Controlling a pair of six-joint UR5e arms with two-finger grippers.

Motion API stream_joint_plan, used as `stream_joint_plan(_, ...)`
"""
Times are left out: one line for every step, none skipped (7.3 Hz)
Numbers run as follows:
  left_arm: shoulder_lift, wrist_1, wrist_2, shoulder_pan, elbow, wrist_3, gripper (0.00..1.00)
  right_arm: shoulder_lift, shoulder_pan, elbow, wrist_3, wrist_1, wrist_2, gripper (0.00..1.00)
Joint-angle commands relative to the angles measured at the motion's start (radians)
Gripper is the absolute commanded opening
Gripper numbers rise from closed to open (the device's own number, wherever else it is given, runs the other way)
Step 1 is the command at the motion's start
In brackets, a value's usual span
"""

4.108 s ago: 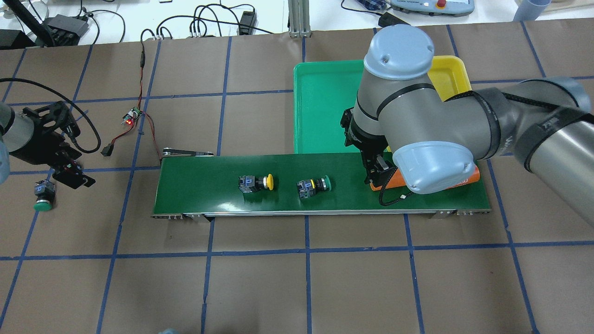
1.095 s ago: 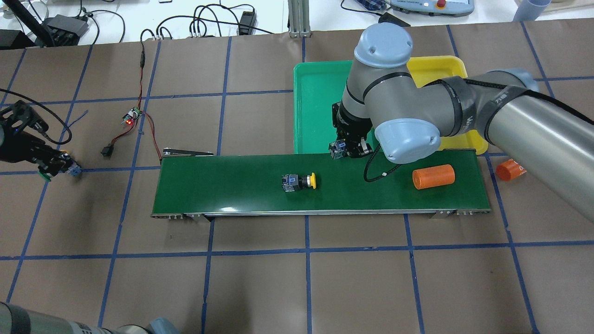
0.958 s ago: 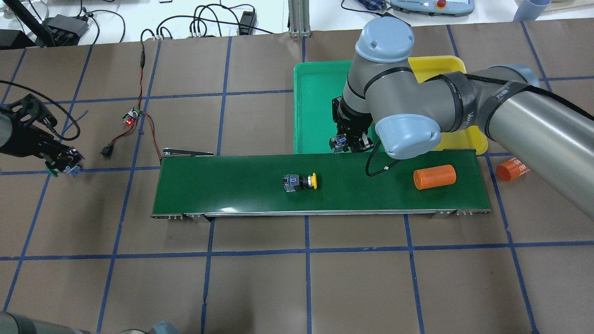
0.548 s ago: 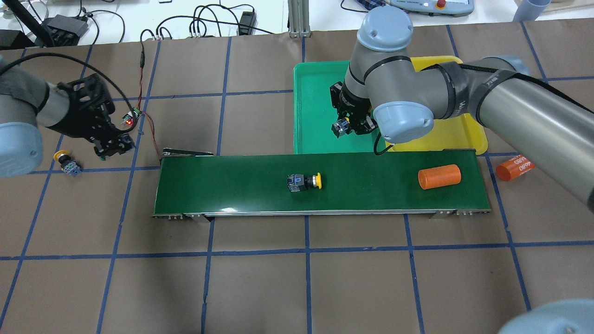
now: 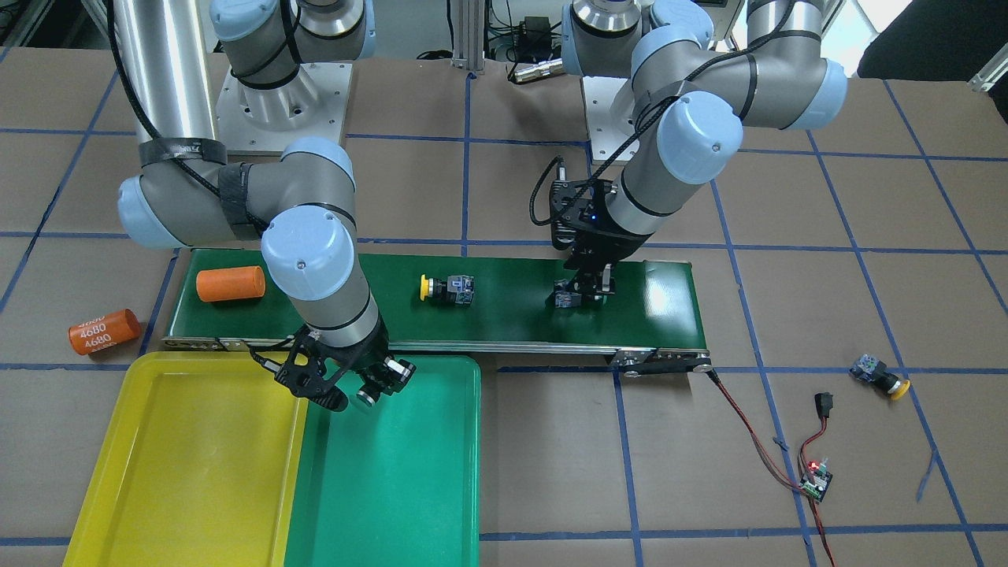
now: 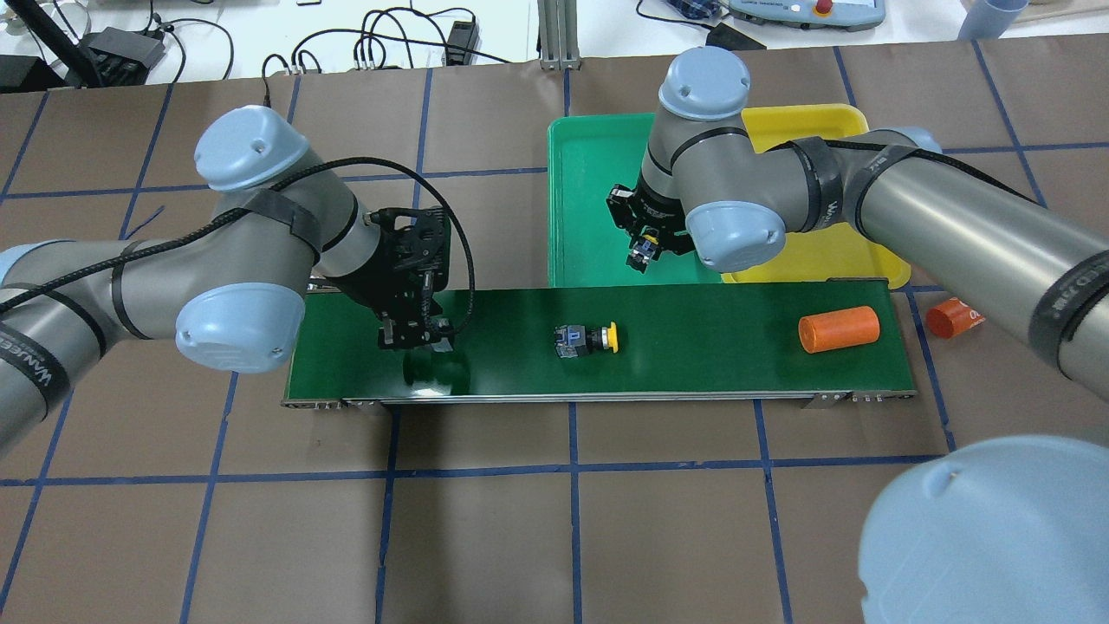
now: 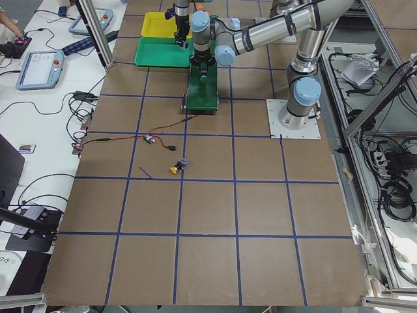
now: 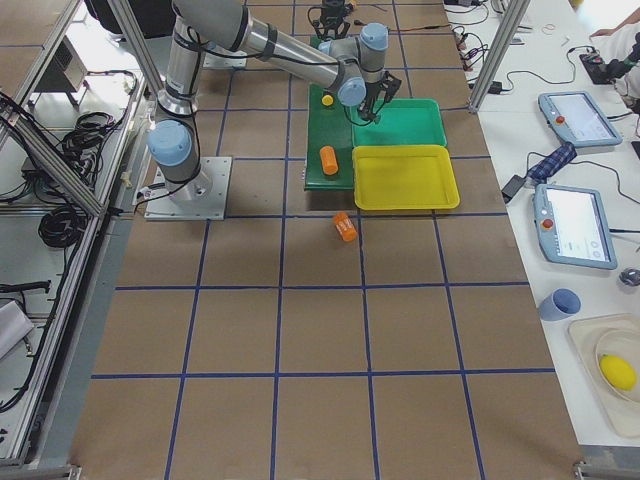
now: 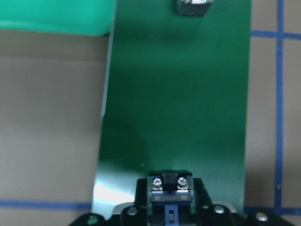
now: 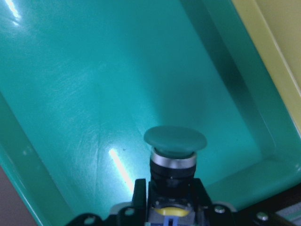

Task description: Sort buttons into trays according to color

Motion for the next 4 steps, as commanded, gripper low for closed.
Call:
stream_joint_plan(0.002, 0.006, -0.057, -0.026, -0.018, 0.006, 0.93, -0.023, -0.017, -0.002, -0.021, 0.007, 0.001, 1.0)
stream_joint_plan(0.01, 0.008, -0.054, -0.013, -0.017, 0.005, 1.0, -0.063, -0.026, 0.001, -0.018, 0.015, 0.002, 1.0)
stream_joint_plan(0.036, 0.005, -0.05, 0.014, -0.011, -0.004, 1.0, -0.124, -0.032, 0.004, 0.007, 0.104, -0.001, 1.0)
stream_joint_plan(0.045, 0.002, -0.048, 0.095, -0.006, -0.006, 1.0, -0.193, -0.038, 0.007, 0.049, 0.208, -0.002, 1.0)
